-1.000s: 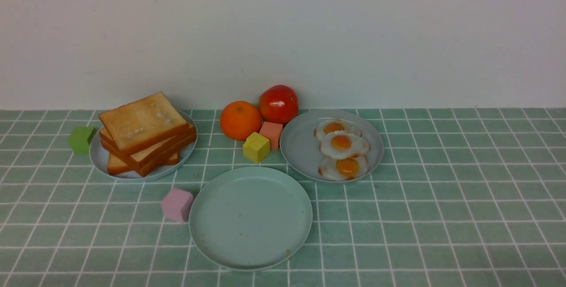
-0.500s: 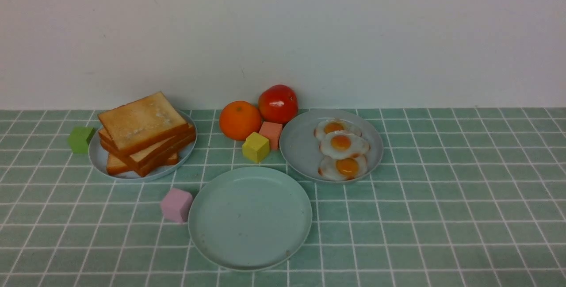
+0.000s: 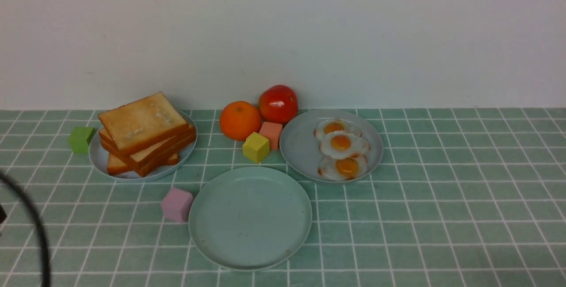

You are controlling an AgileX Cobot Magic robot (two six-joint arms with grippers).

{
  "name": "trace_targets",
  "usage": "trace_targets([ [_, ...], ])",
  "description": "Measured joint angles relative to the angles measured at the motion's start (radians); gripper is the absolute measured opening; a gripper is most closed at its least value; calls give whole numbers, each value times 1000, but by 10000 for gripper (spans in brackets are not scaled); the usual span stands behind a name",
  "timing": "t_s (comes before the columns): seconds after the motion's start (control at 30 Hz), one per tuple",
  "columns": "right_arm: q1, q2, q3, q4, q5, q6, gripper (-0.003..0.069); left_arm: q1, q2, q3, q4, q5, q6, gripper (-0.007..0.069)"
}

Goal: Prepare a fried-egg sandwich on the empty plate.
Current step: Use the left arm to grab a slice of bread

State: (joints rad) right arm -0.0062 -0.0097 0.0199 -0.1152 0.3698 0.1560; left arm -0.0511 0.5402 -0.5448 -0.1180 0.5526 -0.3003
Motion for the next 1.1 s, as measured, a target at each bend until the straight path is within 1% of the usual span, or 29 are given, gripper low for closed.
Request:
trace_targets([
  [0.03,0,0,0,0,0,0,239,-3,106,-103,-47,129,60,-13],
  [0.1,0,0,0,-1,0,0,239,-23,205,-179,-94,200,115,-13],
  [0.13,0,0,0,-3,-6,1,239,-49,259,-224,-120,230,151,-13],
  [0.17,0,0,0,1,-12,8,239,-67,290,-249,-130,241,173,-13],
  [0.27,0,0,5,69,-51,72,239,-115,358,-295,-144,255,218,-13],
  [0.3,0,0,5,170,-113,158,239,-148,400,-312,-146,256,248,-13],
  [0.33,0,0,5,180,-120,158,239,-155,404,-313,-146,259,251,-13],
  [0.37,0,0,5,241,-177,210,239,-178,432,-316,-145,269,275,-13],
  [0.4,0,0,5,276,-216,241,239,-195,445,-316,-141,280,284,-13],
  [0.5,0,0,5,332,-294,289,239,-234,462,-316,-132,292,300,-13],
  [0.53,0,0,5,355,-331,318,239,-260,467,-316,-121,293,310,-13],
  [0.57,0,0,2,365,-330,337,239,-276,467,-316,-111,292,319,-13],
  [0.6,5,0,-12,370,-304,350,237,-284,468,-316,-101,291,326,-13],
  [0.67,35,21,-100,367,-167,354,209,-291,485,-324,-74,288,335,-13],
  [0.7,35,26,-112,365,-167,352,209,-291,488,-326,-74,288,335,-13],
  [0.73,77,84,-224,353,-19,307,165,-291,526,-349,-55,289,337,-13],
  [0.77,99,123,-287,344,53,279,148,-291,544,-366,-45,292,340,-13],
  [0.8,134,191,-387,333,164,193,109,-291,595,-397,-26,292,347,-13],
  [0.83,140,203,-403,332,183,193,104,-291,595,-402,-22,292,347,-13],
  [0.87,180,291,-518,325,310,98,68,-291,665,-443,2,293,354,-13],
  [0.9,196,329,-565,323,361,60,55,-291,684,-461,14,294,355,-13],
  [0.97,250,482,-742,317,550,-78,9,-285,809,-540,68,298,369,-13],
  [1.0,253,493,-753,316,562,-95,8,-285,819,-540,68,298,372,-13],
  [1.1,283,645,-908,312,701,-219,2,-215,989,-648,60,307,469,-13],
])
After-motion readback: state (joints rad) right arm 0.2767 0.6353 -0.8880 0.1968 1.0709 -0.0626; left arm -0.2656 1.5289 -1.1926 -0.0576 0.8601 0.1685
